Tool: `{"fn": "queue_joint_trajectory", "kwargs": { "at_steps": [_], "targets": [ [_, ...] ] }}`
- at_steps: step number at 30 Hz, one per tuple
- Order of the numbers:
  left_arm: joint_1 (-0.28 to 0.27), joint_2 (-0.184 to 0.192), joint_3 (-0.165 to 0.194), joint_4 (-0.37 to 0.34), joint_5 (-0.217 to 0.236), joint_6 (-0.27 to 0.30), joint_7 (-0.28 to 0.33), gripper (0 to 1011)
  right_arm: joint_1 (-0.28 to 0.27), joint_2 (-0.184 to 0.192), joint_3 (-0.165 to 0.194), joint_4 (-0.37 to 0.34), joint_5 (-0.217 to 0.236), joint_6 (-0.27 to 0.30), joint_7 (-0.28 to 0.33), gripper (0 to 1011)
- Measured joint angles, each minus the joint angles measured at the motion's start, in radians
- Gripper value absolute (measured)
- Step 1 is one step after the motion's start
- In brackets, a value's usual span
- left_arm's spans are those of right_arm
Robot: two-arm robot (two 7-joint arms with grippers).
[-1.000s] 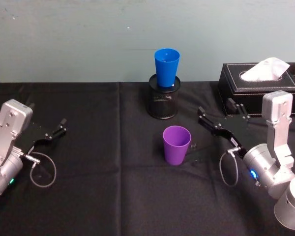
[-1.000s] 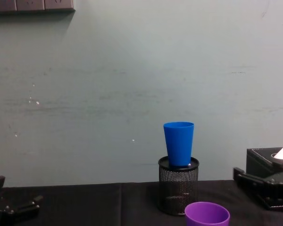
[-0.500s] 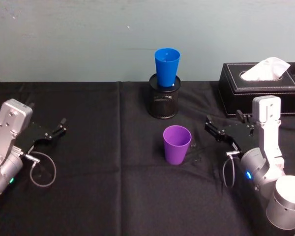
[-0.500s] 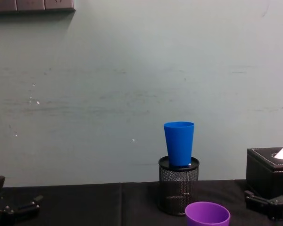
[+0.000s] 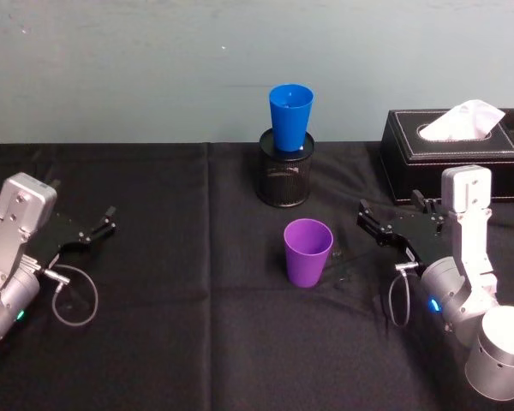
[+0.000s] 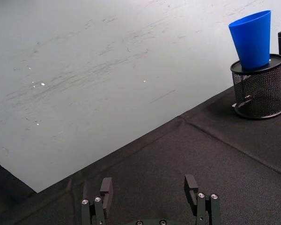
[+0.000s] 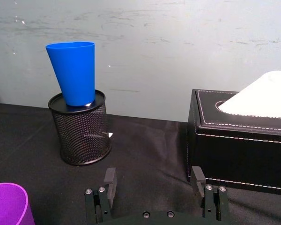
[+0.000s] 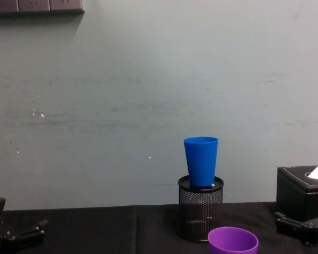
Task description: Pick up one cup with a gripper and tap it against the other cup.
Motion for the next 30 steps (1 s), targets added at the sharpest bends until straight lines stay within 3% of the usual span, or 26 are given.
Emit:
{"fn": "queue_joint_trajectory", "kwargs": {
  "at_steps": [30],
  "targets": [
    [0.0,0.0,0.0,0.0,0.0,0.0,0.0,1000,-0.002,0.002,0.0,-0.004,0.004,-0.002,0.002,1003]
  ]
}}
